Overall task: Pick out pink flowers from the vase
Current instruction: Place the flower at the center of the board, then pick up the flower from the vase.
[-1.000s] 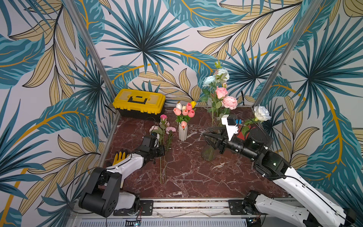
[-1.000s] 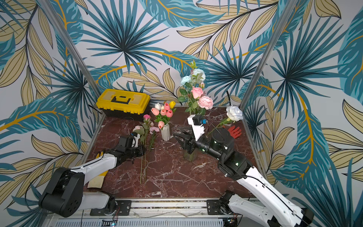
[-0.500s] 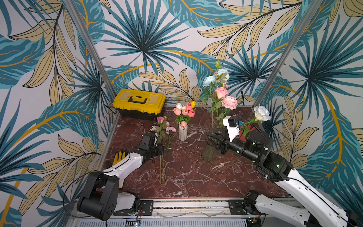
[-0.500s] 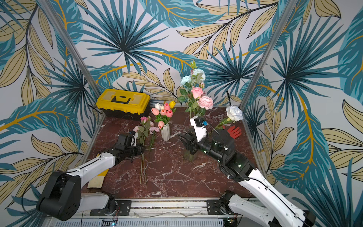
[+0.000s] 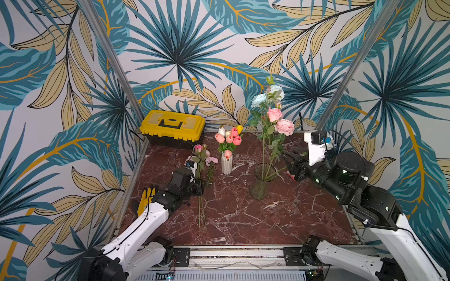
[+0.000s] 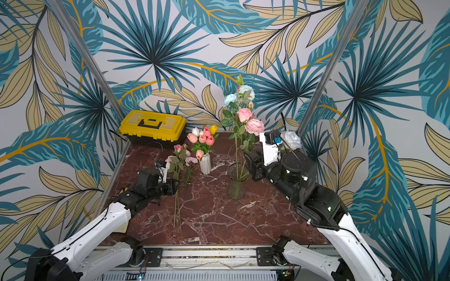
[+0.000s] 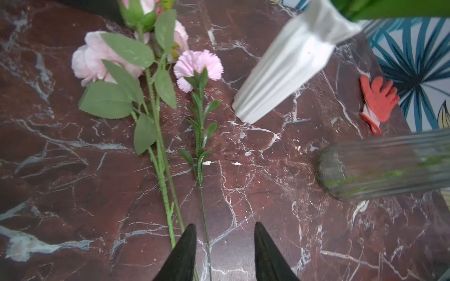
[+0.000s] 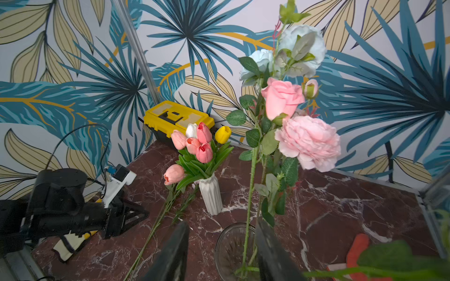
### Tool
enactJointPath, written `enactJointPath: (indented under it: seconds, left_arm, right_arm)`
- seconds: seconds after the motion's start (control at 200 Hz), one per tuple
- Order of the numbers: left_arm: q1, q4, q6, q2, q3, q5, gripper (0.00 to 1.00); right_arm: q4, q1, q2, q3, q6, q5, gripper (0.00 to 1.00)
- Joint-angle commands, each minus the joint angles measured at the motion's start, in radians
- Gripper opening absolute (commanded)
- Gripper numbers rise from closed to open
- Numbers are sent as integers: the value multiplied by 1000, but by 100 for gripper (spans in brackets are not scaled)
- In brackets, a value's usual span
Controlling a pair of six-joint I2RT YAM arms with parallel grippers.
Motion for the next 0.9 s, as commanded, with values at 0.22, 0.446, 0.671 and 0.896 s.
enactJointPath:
  seconds: [0.22,0.446,0.671,0.896]
  left_arm:
    - [-163,-110,114,-144,98,-83,44]
    - [-174,-143,149,-195,121,-56,47]
    - [-173,-138,154,-208,103,-34,50]
    - [-173,-131,159,-236,100,-46,52]
  right_arm:
    - [-152,5,104,-41,269,122,34]
    - [-224,1,125,47,346,213,35]
    - [-299,-1,210,163,379,120,35]
    - [-363,0,352,233,464,126,35]
